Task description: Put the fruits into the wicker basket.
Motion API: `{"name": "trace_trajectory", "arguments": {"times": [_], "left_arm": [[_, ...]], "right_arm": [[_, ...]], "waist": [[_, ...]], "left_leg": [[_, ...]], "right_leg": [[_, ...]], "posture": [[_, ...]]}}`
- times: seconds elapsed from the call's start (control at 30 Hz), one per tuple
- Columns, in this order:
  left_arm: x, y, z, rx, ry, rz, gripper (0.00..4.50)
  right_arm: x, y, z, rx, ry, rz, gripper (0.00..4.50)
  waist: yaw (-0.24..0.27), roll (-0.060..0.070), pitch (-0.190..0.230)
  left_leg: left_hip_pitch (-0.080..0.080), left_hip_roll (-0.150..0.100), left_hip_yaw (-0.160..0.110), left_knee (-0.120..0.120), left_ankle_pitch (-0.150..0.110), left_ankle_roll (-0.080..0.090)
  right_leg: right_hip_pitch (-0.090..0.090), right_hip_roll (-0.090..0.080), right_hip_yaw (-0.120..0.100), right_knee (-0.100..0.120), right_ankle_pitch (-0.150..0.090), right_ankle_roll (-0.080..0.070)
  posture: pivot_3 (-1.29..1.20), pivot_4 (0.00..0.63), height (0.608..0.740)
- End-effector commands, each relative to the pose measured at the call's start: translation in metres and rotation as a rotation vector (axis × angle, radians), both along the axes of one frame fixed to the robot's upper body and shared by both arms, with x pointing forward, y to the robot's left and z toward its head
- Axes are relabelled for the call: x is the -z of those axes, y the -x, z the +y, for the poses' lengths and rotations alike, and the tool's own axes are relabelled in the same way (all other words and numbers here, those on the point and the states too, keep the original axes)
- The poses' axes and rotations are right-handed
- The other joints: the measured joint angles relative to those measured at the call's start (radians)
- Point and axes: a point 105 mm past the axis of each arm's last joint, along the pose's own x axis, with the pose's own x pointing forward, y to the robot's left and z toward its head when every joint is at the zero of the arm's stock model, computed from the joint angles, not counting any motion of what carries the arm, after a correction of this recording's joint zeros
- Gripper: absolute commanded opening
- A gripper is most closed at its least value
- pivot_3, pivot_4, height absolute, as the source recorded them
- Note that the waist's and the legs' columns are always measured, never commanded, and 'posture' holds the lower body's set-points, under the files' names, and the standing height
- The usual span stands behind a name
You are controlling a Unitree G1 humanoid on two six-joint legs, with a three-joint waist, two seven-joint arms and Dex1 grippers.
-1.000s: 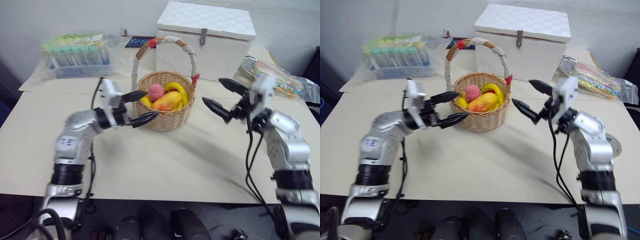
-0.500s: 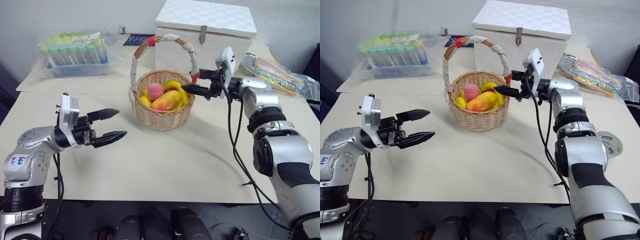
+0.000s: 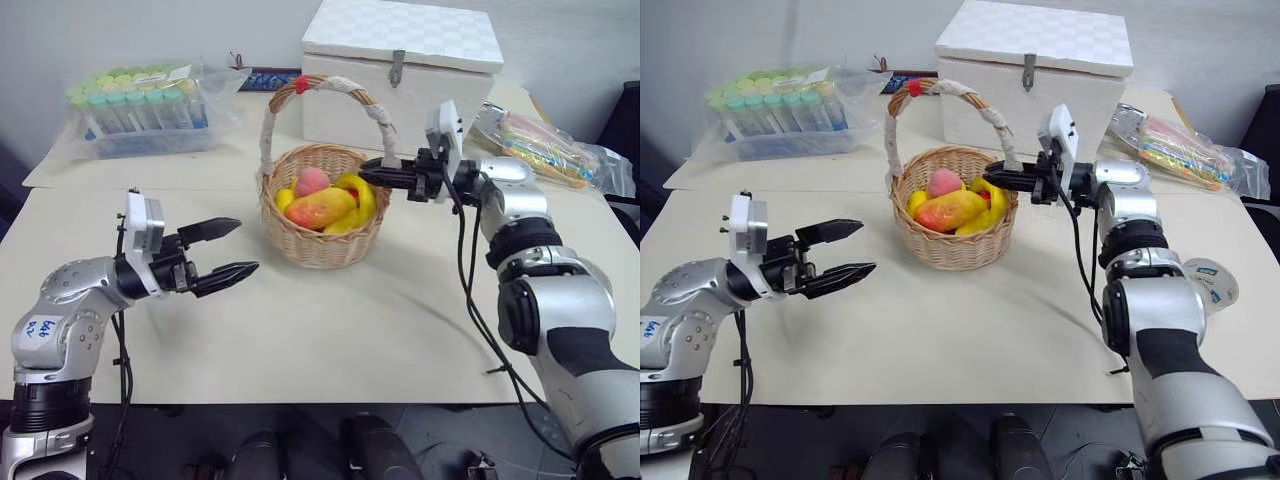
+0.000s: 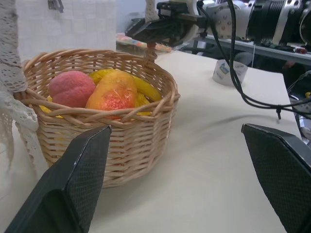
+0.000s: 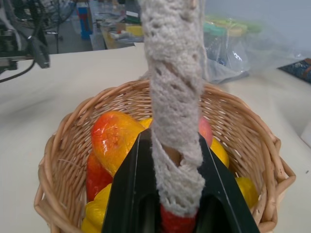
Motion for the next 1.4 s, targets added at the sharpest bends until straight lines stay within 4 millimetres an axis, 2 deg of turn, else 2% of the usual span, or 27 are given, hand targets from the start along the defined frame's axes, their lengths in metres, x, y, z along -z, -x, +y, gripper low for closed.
{"name": "trace_trajectory", "arguments": {"times": [0.03, 0.1, 0.23, 0.33, 0.43, 0.57, 0.77, 0.9, 1.0, 1.2, 1.3, 1.33, 1.4], "left_arm": [[-0.002, -0.004, -0.006, 0.027, 0.001, -0.022, 4.5], [0.002, -0.006, -0.009, 0.041, 0.004, -0.01, 4.5], [0.009, -0.01, -0.014, 0.07, 0.01, 0.012, 4.5], [0.012, -0.012, -0.016, 0.093, 0.014, 0.028, 4.5], [0.015, -0.015, -0.022, 0.126, 0.017, 0.04, 4.5], [0.014, -0.018, -0.027, 0.151, 0.022, 0.028, 4.5], [0.003, -0.02, -0.028, 0.163, 0.023, -0.02, 4.5], [0.009, -0.01, -0.03, 0.25, -0.033, 0.02, 4.5], [0.009, -0.008, -0.03, 0.266, -0.058, 0.003, 4.5], [0.015, -0.004, -0.015, 0.209, -0.113, -0.065, 4.5], [0.025, -0.002, -0.005, 0.172, -0.164, -0.098, 4.5], [0.028, -0.001, -0.003, 0.168, -0.18, -0.098, 4.5], [0.034, 0.003, 0.0, 0.162, -0.212, -0.105, 4.5]], "right_arm": [[-0.037, 0.025, -0.022, 0.024, -0.123, -0.157, 0.21], [-0.046, 0.045, -0.034, 0.085, -0.179, -0.201, 0.21], [-0.046, 0.083, -0.059, 0.272, -0.182, -0.214, 0.21], [-0.043, 0.101, -0.076, 0.427, -0.182, -0.194, 0.21], [-0.035, 0.115, -0.107, 0.692, -0.192, -0.19, 0.21], [-0.026, 0.121, -0.13, 0.91, -0.218, -0.191, 0.21], [-0.003, 0.116, -0.132, 1.058, -0.284, -0.124, 0.21], [0.022, 0.115, -0.129, 1.05, -0.248, -0.048, 1.51], [0.02, 0.123, -0.14, 1.075, -0.223, -0.068, 2.55], [0.014, 0.153, -0.145, 0.986, -0.175, -0.084, 4.46], [0.01, 0.18, -0.165, 0.956, -0.177, -0.116, 4.46], [0.017, 0.187, -0.166, 0.911, -0.104, -0.119, 4.46], [0.045, 0.204, -0.15, 0.695, 0.118, -0.047, 4.46]], "waist": [[0.006, 0.0, 0.0], [0.008, 0.001, 0.001], [0.028, 0.002, 0.001], [0.034, 0.002, 0.001], [0.039, 0.002, 0.001], [0.048, 0.002, 0.001], [0.048, 0.002, 0.001], [0.05, 0.002, 0.001], [0.051, 0.002, 0.001], [0.053, 0.002, 0.001], [0.053, 0.002, 0.001], [0.053, 0.002, 0.001], [0.053, 0.002, 0.001]], "left_leg": [[-0.002, 0.0, -0.002, 0.0, 0.0, 0.0], [-0.006, 0.0, -0.004, 0.003, 0.0, 0.0], [-0.009, 0.0, -0.005, 0.004, 0.0, 0.0], [-0.01, 0.0, -0.005, 0.007, 0.0, 0.0], [-0.008, 0.0, -0.003, 0.009, 0.0, 0.0], [-0.007, -0.001, -0.002, 0.009, 0.0, -0.001], [-0.006, -0.001, 0.001, 0.008, 0.0, -0.001], [-0.007, -0.001, 0.002, 0.008, 0.0, -0.001], [-0.007, -0.001, 0.003, 0.008, 0.0, -0.001], [-0.007, -0.001, 0.003, 0.007, 0.0, 0.0], [-0.007, -0.001, 0.003, 0.006, 0.0, 0.0], [-0.007, -0.001, 0.003, 0.006, 0.0, 0.0], [-0.006, -0.001, 0.003, 0.005, -0.001, 0.001]], "right_leg": [[0.0, 0.0, -0.002, 0.0, 0.0, 0.0], [-0.002, -0.001, -0.004, 0.0, 0.0, 0.0], [-0.006, 0.0, -0.004, 0.001, 0.0, 0.0], [-0.006, 0.0, -0.004, 0.002, 0.0, 0.0], [-0.006, 0.0, -0.002, 0.0, 0.0, 0.0], [-0.005, 0.0, 0.0, 0.001, 0.0, 0.0], [-0.007, 0.002, 0.003, 0.002, 0.0, 0.0], [-0.008, 0.002, 0.004, 0.002, 0.0, 0.0], [-0.009, 0.002, 0.005, 0.002, 0.0, 0.0], [-0.009, 0.002, 0.005, 0.002, 0.0, 0.0], [-0.008, 0.003, 0.005, 0.001, 0.0, 0.0], [-0.008, 0.003, 0.005, 0.0, 0.0, 0.0], [-0.007, 0.003, 0.006, -0.002, 0.0, 0.0]], "posture": [[0.0, 0.15, 0.74], [0.0, 0.15, 0.74], [0.0, 0.15, 0.74], [0.0, 0.15, 0.74], [0.0, 0.15, 0.74], [0.0, 0.15, 0.74], [0.0, 0.15, 0.74], [0.0, 0.15, 0.74], [0.0, 0.15, 0.74], [0.0, 0.15, 0.74], [0.0, 0.15, 0.74], [0.0, 0.15, 0.74], [0.0, 0.15, 0.74]]}}
